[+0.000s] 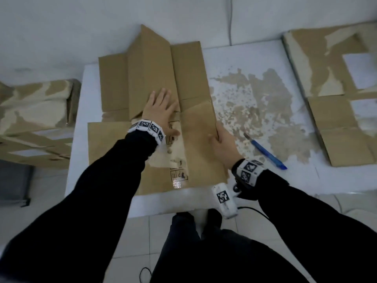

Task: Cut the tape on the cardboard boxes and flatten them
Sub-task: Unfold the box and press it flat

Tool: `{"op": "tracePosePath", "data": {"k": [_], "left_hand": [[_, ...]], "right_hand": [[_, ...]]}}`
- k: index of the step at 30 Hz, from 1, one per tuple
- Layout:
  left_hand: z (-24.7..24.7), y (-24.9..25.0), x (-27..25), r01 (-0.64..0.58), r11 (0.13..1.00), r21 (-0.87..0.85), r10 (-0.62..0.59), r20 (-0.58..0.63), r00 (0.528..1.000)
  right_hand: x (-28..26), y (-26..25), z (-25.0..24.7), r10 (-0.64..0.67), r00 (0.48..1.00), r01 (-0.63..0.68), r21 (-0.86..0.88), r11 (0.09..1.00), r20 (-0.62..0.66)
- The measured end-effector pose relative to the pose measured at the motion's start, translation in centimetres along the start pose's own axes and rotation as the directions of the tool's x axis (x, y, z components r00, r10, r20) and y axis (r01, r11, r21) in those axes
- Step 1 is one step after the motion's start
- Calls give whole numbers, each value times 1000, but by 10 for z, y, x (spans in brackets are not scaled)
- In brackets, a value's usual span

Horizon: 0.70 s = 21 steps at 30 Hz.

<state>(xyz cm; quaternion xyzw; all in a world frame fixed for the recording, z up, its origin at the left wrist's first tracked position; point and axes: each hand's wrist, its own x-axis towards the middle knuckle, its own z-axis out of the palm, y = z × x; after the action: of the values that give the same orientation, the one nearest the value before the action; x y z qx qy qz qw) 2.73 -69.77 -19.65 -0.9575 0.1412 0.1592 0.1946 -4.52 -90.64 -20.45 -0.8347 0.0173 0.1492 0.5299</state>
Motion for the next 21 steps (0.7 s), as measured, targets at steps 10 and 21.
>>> {"op": "tracePosePath", "data": {"k": [10,21], "left_hand": [[75,46,-46,67,882,-466,-13,118,993],[143,-72,-102,147,776,-613,12,248,969]], "right_hand": [[27,18,65,61,979,106,-743,660,193],[36,17,63,38,999,-22,-677,736,9]]}}
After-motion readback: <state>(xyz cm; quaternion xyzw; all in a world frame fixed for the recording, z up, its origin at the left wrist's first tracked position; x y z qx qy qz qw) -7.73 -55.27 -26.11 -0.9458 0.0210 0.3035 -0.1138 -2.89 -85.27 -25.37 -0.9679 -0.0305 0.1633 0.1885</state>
